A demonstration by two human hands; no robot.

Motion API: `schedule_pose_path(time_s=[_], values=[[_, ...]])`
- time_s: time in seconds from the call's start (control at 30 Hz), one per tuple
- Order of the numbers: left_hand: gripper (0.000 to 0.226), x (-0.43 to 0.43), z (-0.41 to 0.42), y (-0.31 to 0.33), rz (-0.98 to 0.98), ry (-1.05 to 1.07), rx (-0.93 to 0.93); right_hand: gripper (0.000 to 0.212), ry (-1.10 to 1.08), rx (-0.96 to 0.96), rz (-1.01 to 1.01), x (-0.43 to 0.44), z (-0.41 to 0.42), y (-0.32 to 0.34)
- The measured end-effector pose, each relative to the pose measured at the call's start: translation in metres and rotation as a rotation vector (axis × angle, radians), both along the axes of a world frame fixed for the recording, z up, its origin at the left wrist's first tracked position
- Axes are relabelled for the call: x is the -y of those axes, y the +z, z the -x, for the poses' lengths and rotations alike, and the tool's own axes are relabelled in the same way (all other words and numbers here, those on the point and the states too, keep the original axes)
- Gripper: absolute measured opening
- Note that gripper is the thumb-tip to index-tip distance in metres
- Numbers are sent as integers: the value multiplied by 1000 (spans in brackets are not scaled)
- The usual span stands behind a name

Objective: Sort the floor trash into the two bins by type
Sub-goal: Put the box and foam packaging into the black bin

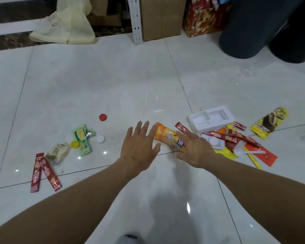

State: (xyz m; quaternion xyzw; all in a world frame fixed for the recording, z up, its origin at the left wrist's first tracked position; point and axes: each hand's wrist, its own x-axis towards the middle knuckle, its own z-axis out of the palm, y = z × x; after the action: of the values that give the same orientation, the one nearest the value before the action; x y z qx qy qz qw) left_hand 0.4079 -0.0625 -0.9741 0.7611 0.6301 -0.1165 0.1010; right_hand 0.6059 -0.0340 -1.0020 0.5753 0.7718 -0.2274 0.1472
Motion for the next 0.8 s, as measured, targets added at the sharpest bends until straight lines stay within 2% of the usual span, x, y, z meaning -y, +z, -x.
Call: schedule_pose_path(time_s=[0.17, 0.4, 0.57, 0.8], values=[[65, -9, 10, -41, -40, 25, 2, 84, 60, 28, -17, -23, 1, -38], [64, -5, 20, -44, -67, 74, 14, 79, 74, 6, -18, -22, 10, -58], [63, 10, 52, -32, -95, 208, 51, 77, 108, -90, -53, -33, 43, -40], [64, 44, 124, -10, -124, 401, 2, 81, 116, -222, -141, -46, 132, -6]])
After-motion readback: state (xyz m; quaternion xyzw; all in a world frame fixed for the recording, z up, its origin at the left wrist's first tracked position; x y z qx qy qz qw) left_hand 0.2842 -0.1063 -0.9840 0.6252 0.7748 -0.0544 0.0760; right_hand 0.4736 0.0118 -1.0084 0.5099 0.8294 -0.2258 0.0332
